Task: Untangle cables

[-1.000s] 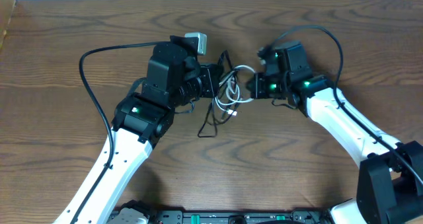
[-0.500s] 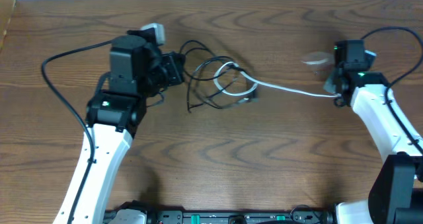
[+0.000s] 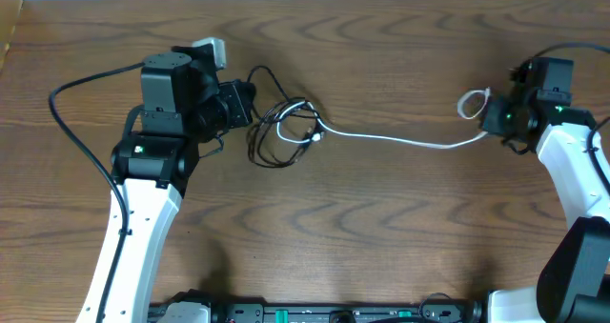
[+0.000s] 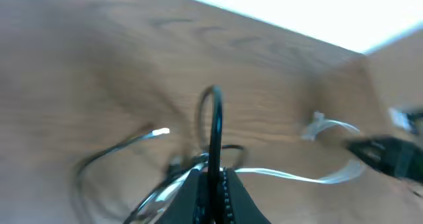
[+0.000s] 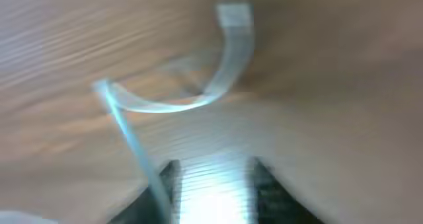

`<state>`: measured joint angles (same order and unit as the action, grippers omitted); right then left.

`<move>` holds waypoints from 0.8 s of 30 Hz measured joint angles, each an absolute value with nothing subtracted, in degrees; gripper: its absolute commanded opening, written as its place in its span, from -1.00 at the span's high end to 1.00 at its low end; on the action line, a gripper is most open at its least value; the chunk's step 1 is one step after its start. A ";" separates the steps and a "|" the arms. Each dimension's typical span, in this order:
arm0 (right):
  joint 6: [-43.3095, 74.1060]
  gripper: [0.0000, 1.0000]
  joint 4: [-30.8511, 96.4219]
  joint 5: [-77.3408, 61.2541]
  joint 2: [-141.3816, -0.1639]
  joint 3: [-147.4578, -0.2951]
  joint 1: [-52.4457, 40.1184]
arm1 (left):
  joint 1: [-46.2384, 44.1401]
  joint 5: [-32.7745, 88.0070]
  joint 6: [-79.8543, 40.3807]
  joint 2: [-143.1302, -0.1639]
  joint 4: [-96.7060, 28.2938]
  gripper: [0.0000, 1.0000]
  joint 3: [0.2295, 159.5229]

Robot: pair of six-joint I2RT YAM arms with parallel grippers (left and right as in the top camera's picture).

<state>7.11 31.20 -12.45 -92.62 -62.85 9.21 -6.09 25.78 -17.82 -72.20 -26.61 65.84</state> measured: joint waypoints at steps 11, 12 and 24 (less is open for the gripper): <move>1.04 -0.48 17.74 -63.44 -91.77 -68.62 6.33 | -6.09 55.96 -21.93 -72.05 -1.08 0.85 65.58; 1.34 -0.48 16.56 -65.06 -91.77 -68.62 5.80 | -6.09 56.80 -23.99 -72.05 0.93 0.85 65.58; -1.93 -0.29 12.14 -70.24 -91.74 -68.64 -7.49 | -6.09 59.88 -50.28 -71.99 10.94 0.85 65.58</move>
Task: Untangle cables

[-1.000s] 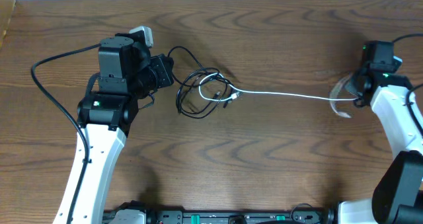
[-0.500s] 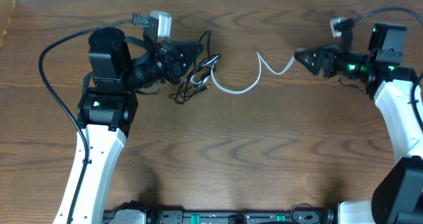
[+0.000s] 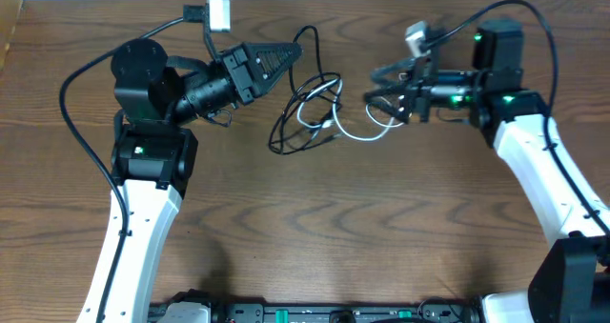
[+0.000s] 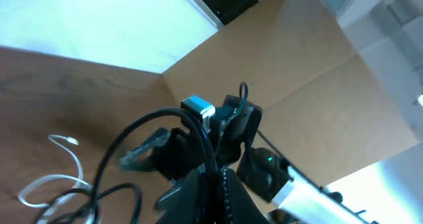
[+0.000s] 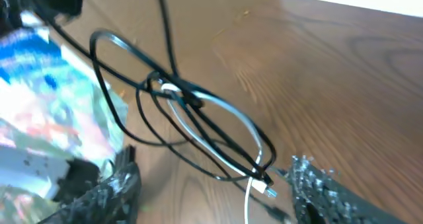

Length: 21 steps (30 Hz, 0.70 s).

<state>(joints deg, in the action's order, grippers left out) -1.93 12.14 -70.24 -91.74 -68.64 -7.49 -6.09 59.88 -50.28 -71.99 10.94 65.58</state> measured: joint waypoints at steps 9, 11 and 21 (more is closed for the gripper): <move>-4.84 -0.19 12.05 -54.48 -91.77 -68.64 -16.58 | -6.09 59.92 -57.67 -71.99 10.94 0.85 65.60; -5.04 -0.16 11.03 -49.91 -91.77 -68.64 -18.22 | -6.09 59.92 -58.52 -71.99 10.94 0.85 65.60; 0.14 -0.11 0.21 -39.64 -96.29 -68.66 -21.89 | -7.31 61.01 -59.81 -71.99 10.94 0.85 65.58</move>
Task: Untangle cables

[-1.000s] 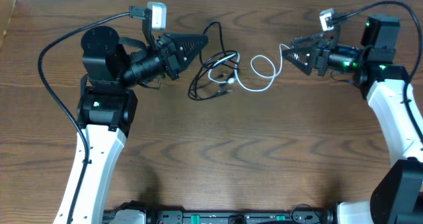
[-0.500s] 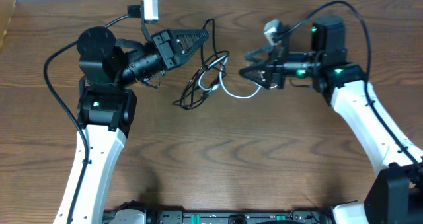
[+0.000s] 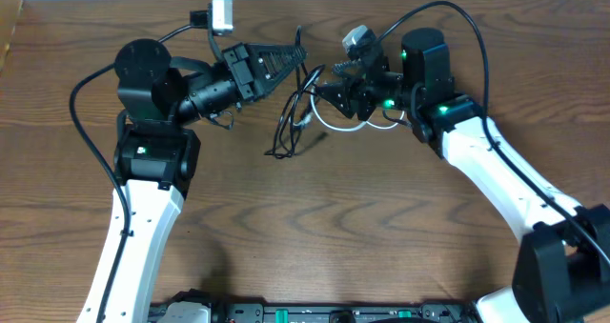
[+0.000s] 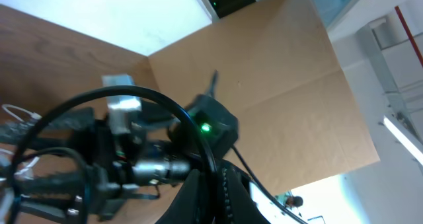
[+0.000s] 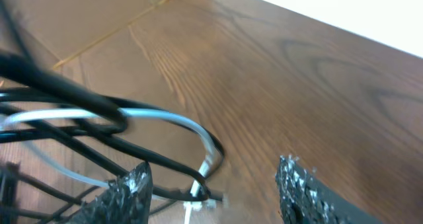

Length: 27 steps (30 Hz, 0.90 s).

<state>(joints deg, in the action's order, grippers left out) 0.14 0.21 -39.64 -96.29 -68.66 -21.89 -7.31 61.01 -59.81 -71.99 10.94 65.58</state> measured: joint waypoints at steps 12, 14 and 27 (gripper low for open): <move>9.82 0.03 -7.57 -39.13 -97.89 -68.69 -22.90 | -8.91 61.41 -60.20 -71.99 10.94 0.85 65.58; 11.31 0.60 -9.08 -39.79 -97.89 -68.69 -22.96 | -8.91 61.41 -60.23 -71.99 10.94 0.85 65.60; 15.20 0.98 3.11 -29.34 -97.86 -68.88 -17.67 | -8.91 61.04 -55.44 -71.88 7.16 0.85 65.63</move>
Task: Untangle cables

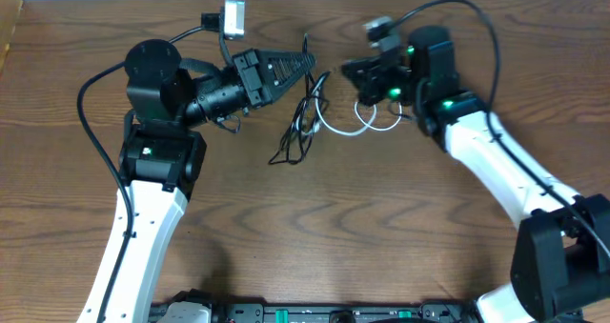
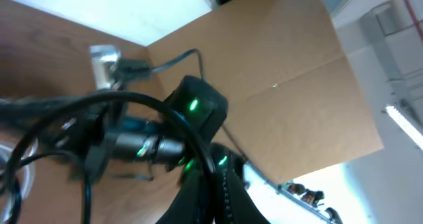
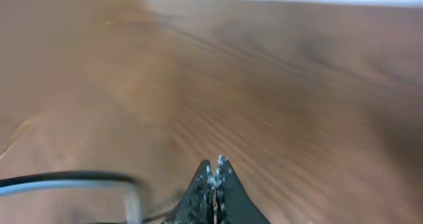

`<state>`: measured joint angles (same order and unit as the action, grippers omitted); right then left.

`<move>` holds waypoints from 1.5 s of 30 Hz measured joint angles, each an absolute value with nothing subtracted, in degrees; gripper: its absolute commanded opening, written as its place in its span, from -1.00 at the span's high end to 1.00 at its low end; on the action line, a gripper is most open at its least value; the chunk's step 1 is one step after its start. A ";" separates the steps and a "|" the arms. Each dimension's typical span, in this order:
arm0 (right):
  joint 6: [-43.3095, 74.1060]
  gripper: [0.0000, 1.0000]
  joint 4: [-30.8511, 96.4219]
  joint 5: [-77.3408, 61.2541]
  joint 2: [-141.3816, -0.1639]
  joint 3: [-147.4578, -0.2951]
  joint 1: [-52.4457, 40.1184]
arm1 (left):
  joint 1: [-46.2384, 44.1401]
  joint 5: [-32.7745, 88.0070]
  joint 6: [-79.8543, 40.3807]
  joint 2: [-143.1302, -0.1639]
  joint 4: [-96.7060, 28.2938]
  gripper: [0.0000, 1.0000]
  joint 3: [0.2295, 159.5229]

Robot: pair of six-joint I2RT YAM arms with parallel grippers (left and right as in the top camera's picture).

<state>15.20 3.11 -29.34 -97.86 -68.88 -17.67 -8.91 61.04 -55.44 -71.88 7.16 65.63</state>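
Observation:
A tangle of black cable [image 1: 294, 137] lies mid-table, with one strand rising to my left gripper [image 1: 310, 64], which is shut on it and held above the table. In the left wrist view the gripper [image 2: 213, 176] pinches that black cable [image 2: 132, 102], which arcs out ahead. A white cable [image 1: 367, 128] is looped beside the tangle, its left end running into it. My right gripper [image 1: 351, 73] hovers just above that loop, shut [image 3: 215, 163]; nothing shows between its jaws. A blurred black strand [image 3: 66, 181] passes at its lower left.
The wooden table [image 1: 381, 228] ends at a white strip along the far edge. A brown cardboard panel [image 2: 277, 59] stands behind the right arm. The arms' own black leads [image 1: 86, 90] hang beside them.
My right gripper was open close against the tangle; it is now shut and sits a little further right. The left gripper still holds the black cable up, nearly unmoved.
At first the white cable lay stretched across the table, with the right gripper at its far-right end and the left gripper low at the tangle. Then the left held a black strand raised, the right open nearby, the white cable bunched. Now both are shut.

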 measured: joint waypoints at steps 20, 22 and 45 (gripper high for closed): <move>8.14 -0.47 11.22 -56.16 -91.46 -68.95 -13.23 | -9.06 52.16 -35.90 -72.01 -10.70 0.85 65.58; 4.51 -0.47 12.21 -57.49 -91.46 -68.95 -13.96 | -9.06 52.36 -35.92 -72.01 -10.76 0.85 65.58; -1.10 0.98 2.50 -23.90 -91.50 -68.88 -28.03 | -9.02 56.66 -64.51 -72.16 -10.31 0.85 65.58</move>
